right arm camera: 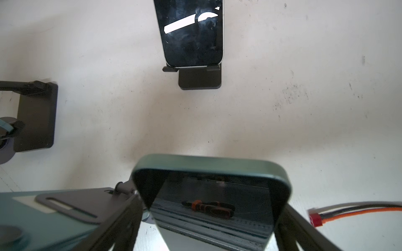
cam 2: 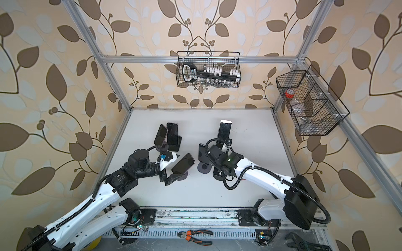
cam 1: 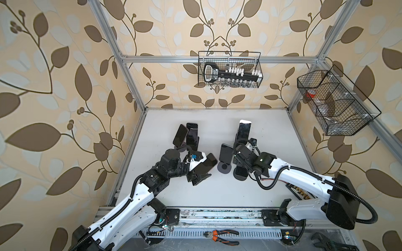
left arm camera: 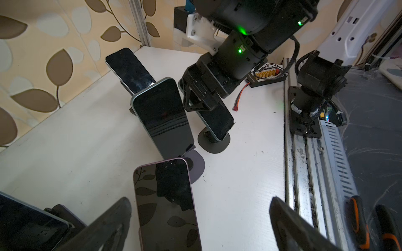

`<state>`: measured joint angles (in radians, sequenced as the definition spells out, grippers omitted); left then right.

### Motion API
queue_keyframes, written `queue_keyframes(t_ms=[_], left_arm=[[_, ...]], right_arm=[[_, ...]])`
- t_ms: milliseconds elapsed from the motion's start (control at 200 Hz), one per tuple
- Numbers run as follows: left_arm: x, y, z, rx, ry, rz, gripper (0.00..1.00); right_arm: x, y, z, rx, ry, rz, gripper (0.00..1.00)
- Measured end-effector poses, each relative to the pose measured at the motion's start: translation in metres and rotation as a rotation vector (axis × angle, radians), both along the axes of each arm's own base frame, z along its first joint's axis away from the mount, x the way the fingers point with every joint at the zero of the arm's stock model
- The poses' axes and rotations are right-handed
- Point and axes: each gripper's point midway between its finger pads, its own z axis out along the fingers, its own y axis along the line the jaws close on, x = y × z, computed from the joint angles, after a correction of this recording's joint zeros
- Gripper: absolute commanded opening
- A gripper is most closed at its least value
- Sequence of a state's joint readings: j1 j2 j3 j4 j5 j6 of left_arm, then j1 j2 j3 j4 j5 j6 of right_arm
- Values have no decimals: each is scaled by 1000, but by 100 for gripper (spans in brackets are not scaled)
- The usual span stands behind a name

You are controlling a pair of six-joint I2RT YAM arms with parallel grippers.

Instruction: Remove the phone from the phone stand

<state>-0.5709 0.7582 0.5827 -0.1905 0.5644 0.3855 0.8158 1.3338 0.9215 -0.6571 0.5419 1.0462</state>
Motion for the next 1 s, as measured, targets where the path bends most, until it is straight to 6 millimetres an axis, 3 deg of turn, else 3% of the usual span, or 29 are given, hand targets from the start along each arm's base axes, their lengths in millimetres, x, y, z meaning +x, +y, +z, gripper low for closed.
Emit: queue_keyframes(t_ms=[1000], left_arm=[[2, 3, 2, 4, -14, 21, 99]], right_arm=[[-2, 0, -15, -19, 28, 18, 83]])
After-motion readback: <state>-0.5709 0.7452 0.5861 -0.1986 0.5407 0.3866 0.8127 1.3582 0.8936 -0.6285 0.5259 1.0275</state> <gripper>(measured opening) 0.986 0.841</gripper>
